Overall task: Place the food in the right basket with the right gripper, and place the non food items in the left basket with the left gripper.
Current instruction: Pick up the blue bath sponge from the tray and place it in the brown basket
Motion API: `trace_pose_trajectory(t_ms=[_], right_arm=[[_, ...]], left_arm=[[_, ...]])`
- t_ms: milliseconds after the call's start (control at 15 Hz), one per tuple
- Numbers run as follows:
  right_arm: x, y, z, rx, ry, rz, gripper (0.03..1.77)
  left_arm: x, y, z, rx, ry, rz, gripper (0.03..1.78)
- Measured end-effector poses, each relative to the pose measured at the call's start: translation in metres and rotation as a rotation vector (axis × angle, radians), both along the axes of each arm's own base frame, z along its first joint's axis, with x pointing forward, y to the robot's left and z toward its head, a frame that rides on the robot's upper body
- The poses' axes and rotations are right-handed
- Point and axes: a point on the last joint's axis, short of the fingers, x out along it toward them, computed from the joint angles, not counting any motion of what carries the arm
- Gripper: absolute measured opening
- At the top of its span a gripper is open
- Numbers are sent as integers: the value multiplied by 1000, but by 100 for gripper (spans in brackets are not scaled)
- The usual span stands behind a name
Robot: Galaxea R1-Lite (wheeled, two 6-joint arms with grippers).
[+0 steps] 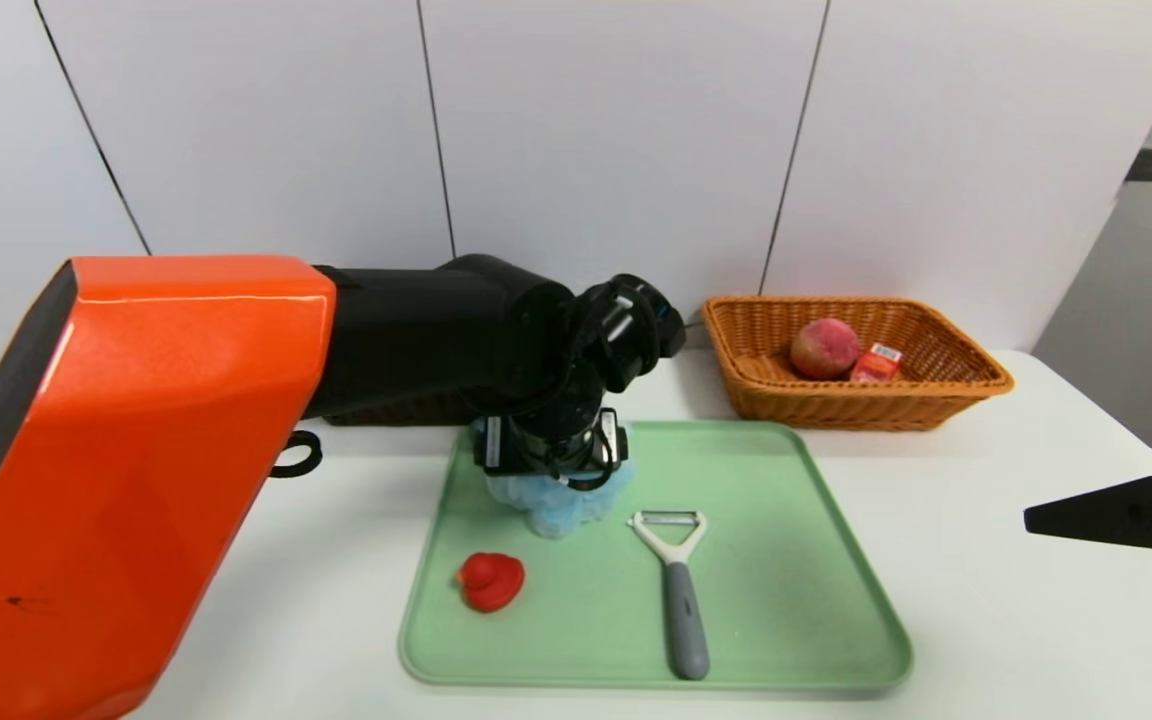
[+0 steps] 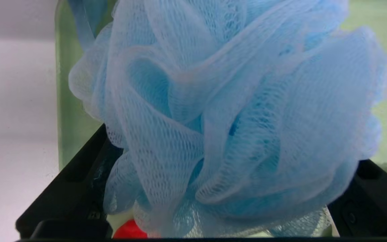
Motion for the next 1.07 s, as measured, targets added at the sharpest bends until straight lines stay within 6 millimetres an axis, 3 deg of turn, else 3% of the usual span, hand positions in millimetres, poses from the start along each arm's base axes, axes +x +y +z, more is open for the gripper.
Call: trace_pose_trajectory(t_ms=[267,533,867,1067], right_arm=[[-1,-1,-1,1,3,2,170],[-3,-1,-1,3,1,8,170],[-4,-1,-1,6,-2,15,170],[-5,-2,-1,7,0,15,170]], left_arm=[[6,-3,-7,-8,-5,3,169],[8,-4,-7,-23,-18,0,108],[4,-2,-1,-31,-8,-16,57],[-6,0,11,-64,30,-56,53]])
